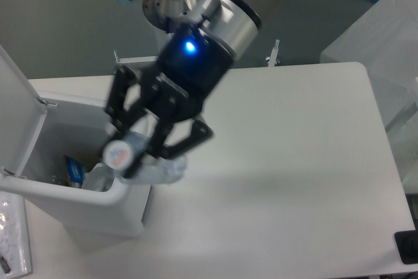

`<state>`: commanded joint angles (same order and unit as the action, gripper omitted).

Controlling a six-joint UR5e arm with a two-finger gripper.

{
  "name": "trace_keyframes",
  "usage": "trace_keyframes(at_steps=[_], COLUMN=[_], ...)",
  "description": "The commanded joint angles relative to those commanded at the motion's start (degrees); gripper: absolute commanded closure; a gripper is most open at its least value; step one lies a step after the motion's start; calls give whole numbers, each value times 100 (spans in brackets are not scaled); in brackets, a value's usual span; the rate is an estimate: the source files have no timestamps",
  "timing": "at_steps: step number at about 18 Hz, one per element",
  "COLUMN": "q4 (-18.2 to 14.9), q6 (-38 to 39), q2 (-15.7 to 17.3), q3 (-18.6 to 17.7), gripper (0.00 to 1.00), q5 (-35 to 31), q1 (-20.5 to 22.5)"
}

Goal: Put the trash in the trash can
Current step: 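Lift the water bottle and carry it over the trash can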

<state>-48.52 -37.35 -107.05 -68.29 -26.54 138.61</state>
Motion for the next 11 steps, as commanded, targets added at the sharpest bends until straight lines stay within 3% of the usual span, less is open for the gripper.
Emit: trace_keyframes(at_steps=[3, 8, 11], q4=[0, 35, 44], q6=[9, -53, -53], q2=[114, 448, 440], q3=[-96, -773, -879], gripper=[83, 83, 83], q5=[0, 0, 9], q1=[-185, -483, -642])
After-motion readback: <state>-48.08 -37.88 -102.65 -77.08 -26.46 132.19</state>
